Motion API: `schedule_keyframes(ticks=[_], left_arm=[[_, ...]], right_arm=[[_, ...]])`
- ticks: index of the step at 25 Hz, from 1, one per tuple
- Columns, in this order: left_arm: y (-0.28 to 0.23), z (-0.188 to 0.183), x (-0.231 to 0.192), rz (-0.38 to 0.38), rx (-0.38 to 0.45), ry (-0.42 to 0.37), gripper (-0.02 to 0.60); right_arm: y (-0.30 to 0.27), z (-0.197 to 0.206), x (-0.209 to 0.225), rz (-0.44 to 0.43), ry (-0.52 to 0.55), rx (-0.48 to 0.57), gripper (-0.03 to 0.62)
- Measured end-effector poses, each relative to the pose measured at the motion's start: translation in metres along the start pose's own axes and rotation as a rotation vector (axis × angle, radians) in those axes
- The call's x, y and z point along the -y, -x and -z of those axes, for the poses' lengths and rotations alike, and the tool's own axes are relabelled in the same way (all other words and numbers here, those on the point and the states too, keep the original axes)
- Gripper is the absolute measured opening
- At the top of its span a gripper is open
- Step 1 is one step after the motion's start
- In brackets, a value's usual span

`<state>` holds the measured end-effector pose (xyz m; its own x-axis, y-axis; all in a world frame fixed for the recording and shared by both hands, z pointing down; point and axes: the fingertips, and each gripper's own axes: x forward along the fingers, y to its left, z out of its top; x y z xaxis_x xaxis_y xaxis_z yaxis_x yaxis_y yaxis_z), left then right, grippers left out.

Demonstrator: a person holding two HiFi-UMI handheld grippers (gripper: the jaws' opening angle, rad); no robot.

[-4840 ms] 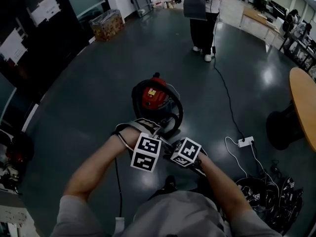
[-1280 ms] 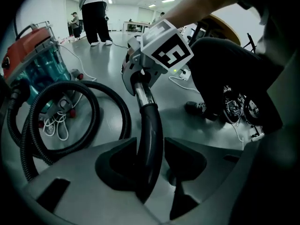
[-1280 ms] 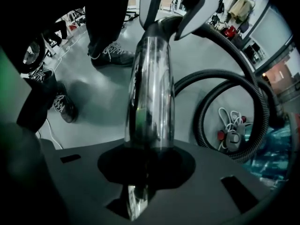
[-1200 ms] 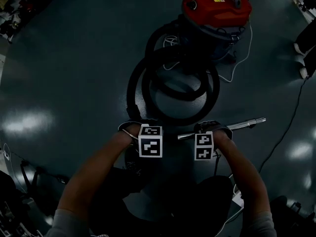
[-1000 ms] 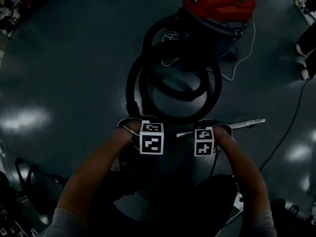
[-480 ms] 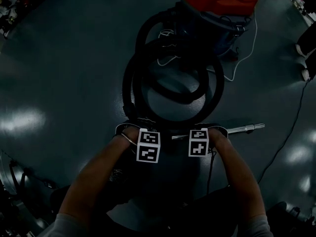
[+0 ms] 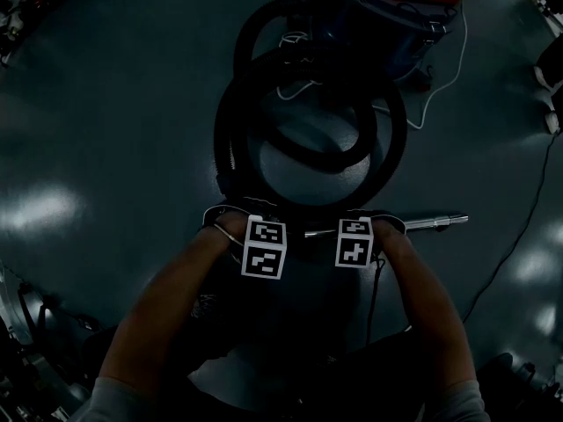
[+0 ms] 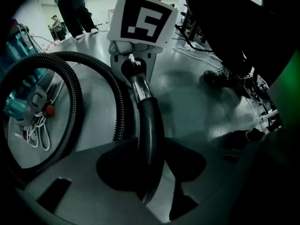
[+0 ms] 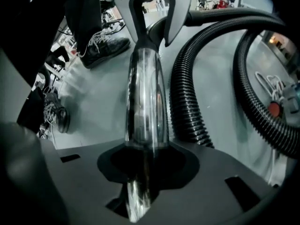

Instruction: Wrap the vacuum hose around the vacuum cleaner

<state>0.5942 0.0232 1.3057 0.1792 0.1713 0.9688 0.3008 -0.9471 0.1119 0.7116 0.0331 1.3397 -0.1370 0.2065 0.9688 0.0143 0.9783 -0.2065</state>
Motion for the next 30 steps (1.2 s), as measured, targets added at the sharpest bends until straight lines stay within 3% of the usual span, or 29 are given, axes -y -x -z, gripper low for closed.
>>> schedule_keyframes(ticks=[5,10,18,30], left_arm=[[-0.004,0.000,-0.005,0.011,-0.007,-0.017,0.183],[-0.007,0.001,-0.005,0.007,-0.006,-0.002,0.183],[-0.007,-0.002,-0.006,-0.004,0.000,0.020,0.183],[-0.019,-0.001,-0.019,0.006,-0.017,0.092,0.183]], right_arm=[[0.002,-0.002,0.001,-0.015,-0.056,0.071,0.119],[0.004,-0.004,0.000,0.003,-0.073,0.099,0.209],[0.014,0.003,0.010,0.116,-0.081,0.090,0.210],[0.050,0.037,0.034,0.241,-0.237,0.102,0.210]])
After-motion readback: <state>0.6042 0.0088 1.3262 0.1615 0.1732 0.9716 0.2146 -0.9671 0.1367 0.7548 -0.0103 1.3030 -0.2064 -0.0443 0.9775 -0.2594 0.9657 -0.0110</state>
